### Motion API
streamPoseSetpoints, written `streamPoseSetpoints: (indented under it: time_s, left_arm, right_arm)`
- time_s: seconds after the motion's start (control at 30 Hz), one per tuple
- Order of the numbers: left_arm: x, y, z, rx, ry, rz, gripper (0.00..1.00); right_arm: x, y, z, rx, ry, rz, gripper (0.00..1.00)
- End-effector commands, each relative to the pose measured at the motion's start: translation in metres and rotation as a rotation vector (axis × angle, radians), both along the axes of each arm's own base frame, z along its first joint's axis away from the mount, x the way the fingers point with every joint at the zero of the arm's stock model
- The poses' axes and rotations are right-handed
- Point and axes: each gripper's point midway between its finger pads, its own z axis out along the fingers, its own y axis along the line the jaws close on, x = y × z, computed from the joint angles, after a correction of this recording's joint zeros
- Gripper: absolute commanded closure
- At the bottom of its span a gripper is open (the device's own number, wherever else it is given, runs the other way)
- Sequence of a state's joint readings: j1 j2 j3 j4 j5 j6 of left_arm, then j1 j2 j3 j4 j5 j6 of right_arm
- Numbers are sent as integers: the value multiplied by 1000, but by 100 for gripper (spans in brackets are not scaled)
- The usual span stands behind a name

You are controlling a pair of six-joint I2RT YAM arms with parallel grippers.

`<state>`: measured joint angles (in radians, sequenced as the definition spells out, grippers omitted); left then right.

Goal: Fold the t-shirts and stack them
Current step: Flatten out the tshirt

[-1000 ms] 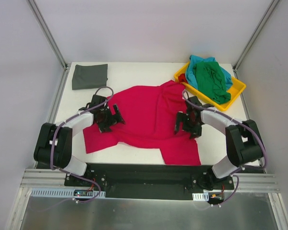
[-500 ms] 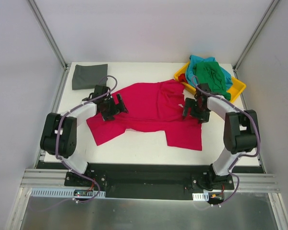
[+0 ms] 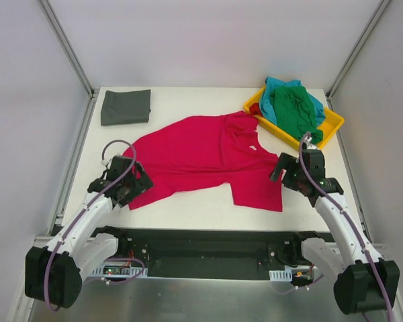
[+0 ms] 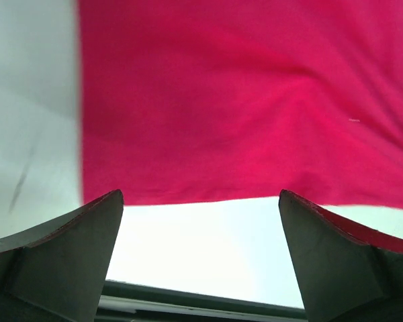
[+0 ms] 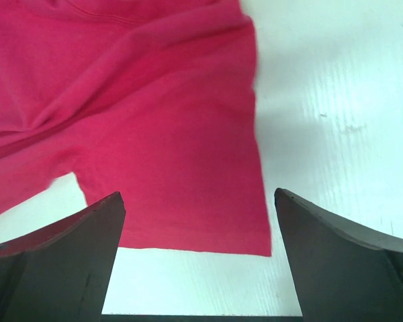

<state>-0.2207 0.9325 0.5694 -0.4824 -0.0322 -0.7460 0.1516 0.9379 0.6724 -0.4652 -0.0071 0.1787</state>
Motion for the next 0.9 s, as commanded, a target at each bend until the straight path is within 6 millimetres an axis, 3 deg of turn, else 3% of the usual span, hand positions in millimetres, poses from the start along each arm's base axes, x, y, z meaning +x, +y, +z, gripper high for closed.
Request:
streamPoseSetpoints:
  time_s: [0.0,0.1,0.27,0.5,0.87]
  left_arm:
    - [-36,43,-26,129,106,235,2]
    - [-48,51,-33,150,142,287,12]
    - [-50,63,-40,204,172,330,19]
    - [-49,53,-48,172,223,308,45]
    - [-48,58,-57,202,237,311,52]
  right_arm:
    - [-4,-16,4,-25,-64,-83,4]
    - [-7,-22,3,-49,-71,-102,4]
    - [-8,-23,-2,-58,-25,-96,4]
    - [-9,-21,-12,-62,32,-82,4]
    - [-9,-19,-18,-59,68,-80,4]
